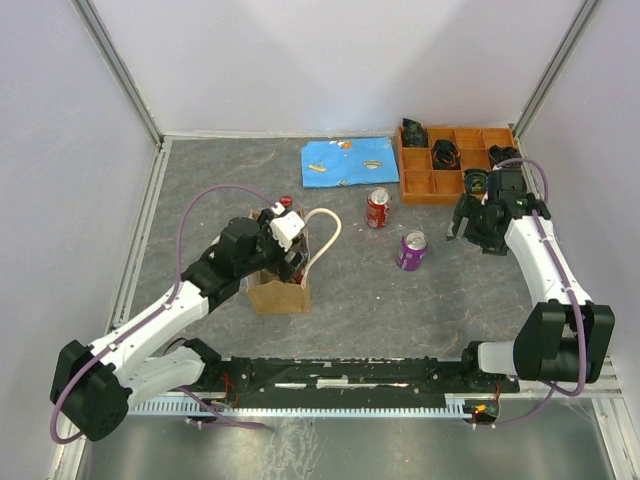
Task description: Place the beverage into the canvas bag
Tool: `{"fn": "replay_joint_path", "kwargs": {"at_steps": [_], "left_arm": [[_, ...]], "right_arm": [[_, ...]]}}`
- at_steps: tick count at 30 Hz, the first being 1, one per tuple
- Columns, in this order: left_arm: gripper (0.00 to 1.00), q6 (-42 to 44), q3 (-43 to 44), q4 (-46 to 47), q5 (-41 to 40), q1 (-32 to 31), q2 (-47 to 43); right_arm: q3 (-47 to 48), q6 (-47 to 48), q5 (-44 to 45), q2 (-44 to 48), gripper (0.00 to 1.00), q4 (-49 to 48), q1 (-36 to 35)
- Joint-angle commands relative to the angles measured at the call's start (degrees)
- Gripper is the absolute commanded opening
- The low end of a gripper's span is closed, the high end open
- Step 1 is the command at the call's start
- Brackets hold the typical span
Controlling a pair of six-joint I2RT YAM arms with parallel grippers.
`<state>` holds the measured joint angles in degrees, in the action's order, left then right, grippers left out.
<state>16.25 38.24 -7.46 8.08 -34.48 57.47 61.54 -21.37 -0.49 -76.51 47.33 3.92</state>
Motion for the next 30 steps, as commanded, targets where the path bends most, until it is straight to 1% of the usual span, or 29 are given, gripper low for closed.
{"fn": "replay_joint_path", "kwargs": {"at_steps": [1,6,8,9,10,13,15,17,19,22,27,30], "left_arm": [[0.95,-2.52,4.01,4.19,1.35,0.2,-1.56],[0.96,-3.45,6.26,4.67,0.3,0.65,-2.8],[0.95,-2.97,7.53,4.9,1.07,1.21,-4.21],[0.95,-1.71,8.08,4.16,2.67,1.55,-5.13],[0.95,-0.02,8.61,2.8,4.63,1.62,-6.23],[0.95,7.05,9.72,-5.65,14.28,1.69,-10.92],[0.95,12.11,11.18,-15.2,20.74,1.74,-13.24],[0.95,15.2,12.78,-23.63,23.41,1.78,-14.56],[0.95,16.33,13.75,-29.36,23.62,1.78,-15.63],[0.95,14.49,13.31,-33.57,21.63,1.78,-17.8],[0.95,8.17,11.37,-34.02,15.42,1.76,-22.05],[0.96,5.73,11.24,-33.62,13.03,3.08,-23.57]], "right_arm": [[5.39,1.07,-1.06,-1.87,0.99,-0.8,0.31],[9.19,2.2,-3.81,-3.86,0.99,-1.66,0.34],[13.61,2.96,-6.26,-7.29,0.97,-1.05,0.34],[16.93,3.26,-7.56,-9.33,0.94,0.06,0.36],[22.2,3.52,-8.56,-11.9,0.92,1.67,0.23],[34.29,5.36,-9.07,-19.22,0.9,7.73,-1.57],[40.42,6.91,-7.88,-22.99,0.9,10.3,-3.64],[44.64,7.69,-7.03,-25.9,0.9,11.86,-5.8],[46.63,7.75,-6.8,-27.96,0.91,11.95,-7.95],[48.86,7.62,-6.03,-31.33,0.92,12.15,-11.68],[53.64,7.62,-3.65,-36.87,0.94,14.42,-17.0],[58.03,7.31,-2.76,-40.0,0.94,16.52,-19.41]]}}
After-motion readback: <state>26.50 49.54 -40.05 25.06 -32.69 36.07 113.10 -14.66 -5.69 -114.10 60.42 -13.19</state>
